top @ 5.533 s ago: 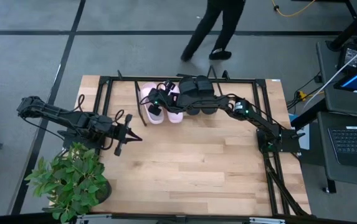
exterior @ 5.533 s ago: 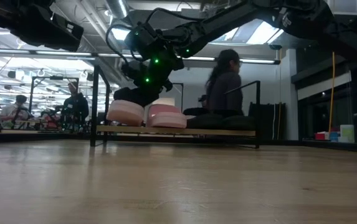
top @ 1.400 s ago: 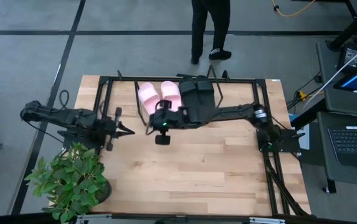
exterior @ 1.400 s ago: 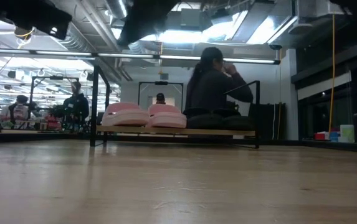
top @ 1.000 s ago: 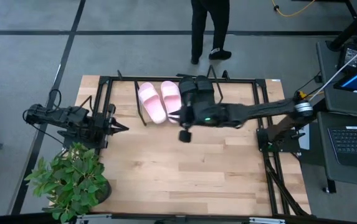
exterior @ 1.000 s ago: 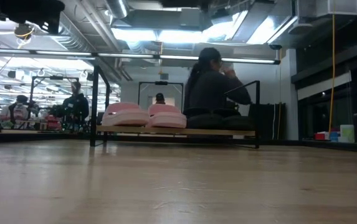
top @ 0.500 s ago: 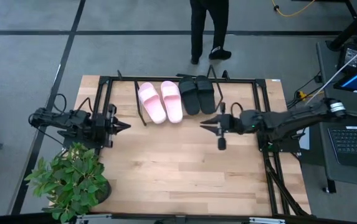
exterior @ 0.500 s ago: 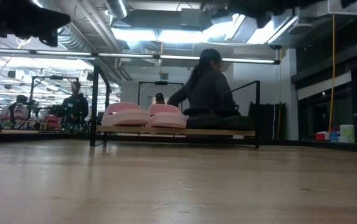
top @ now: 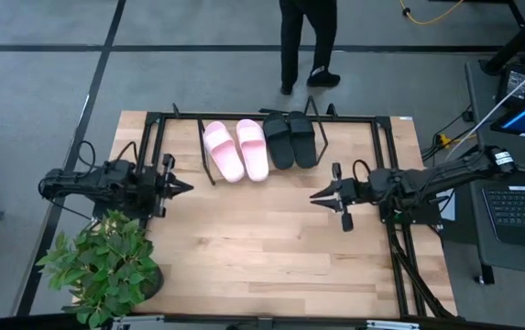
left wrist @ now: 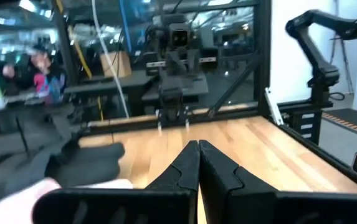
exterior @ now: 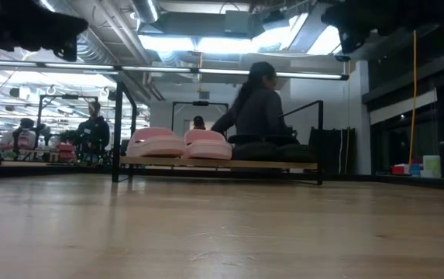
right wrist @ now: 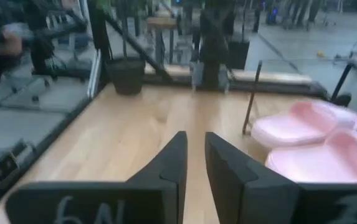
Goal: Pick and place slides into the shelf
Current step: Return To Home Position
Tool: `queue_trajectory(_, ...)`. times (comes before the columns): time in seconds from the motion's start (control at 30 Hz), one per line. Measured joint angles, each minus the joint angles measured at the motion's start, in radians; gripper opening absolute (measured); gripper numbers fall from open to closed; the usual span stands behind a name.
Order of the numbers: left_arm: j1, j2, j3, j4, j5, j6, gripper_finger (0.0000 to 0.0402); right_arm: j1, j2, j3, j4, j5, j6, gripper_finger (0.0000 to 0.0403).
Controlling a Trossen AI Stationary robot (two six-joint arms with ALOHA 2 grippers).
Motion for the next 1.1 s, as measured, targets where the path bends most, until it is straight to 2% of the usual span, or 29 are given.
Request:
queue_trajectory(0.17,0.045,0.000,-0.044,-0.020,0.031,-0.056,0.0000,0.002,-0.012,-0.028,0.013,-0.013,-0.009,0.0059)
queue_trajectory(0.37,0.071,0.000,-0.157,0.129,0.053,-0.060,0.0000,0.006,-0.029,-0.046,0.020,-0.034,-0.027,0.0059)
queue_trajectory(0.67,0.104,0.000,-0.156,0.151,0.147,-0.063,0.0000,0.006,-0.172,-0.095,-0.012,-0.077,-0.058,0.0059)
queue_trajectory(0.9,0.104,0.000,-0.156,0.129,0.148,-0.069,0.0000,0.006,-0.341,-0.110,-0.184,-0.080,-0.030,0.0059)
queue_trajectory(1.1,0.104,0.000,-0.156,0.128,0.136,-0.076,0.0000,0.007,-0.415,-0.110,-0.299,-0.121,-0.058,0.0059)
